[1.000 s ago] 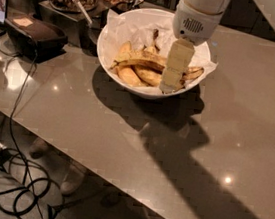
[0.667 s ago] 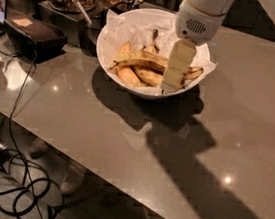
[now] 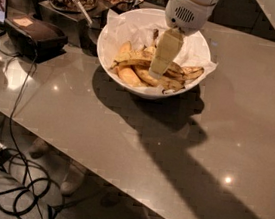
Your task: Pick banana from white bowl
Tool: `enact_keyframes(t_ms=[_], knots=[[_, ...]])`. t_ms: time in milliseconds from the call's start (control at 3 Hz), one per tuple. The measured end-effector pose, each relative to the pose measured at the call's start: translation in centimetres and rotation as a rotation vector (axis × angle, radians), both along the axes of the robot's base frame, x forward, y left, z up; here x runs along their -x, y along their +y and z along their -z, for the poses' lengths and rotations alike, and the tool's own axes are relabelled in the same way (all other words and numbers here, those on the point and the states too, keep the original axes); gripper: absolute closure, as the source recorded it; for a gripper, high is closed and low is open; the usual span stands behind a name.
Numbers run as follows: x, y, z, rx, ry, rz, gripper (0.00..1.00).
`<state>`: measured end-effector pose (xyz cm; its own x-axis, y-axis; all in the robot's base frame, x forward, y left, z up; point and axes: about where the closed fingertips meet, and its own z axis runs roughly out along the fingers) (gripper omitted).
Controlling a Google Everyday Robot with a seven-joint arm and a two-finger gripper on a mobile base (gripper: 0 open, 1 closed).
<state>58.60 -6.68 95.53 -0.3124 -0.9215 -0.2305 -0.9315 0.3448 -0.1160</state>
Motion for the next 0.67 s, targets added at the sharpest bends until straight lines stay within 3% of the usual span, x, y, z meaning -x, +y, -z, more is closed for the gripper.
enact_keyframes(t_ms=[333, 667], knots=[[-0.72, 1.27, -0.08, 0.0, 0.001, -0.001, 0.27], [-1.44, 2.18, 0.48, 0.022, 0.003, 0.005, 0.24]])
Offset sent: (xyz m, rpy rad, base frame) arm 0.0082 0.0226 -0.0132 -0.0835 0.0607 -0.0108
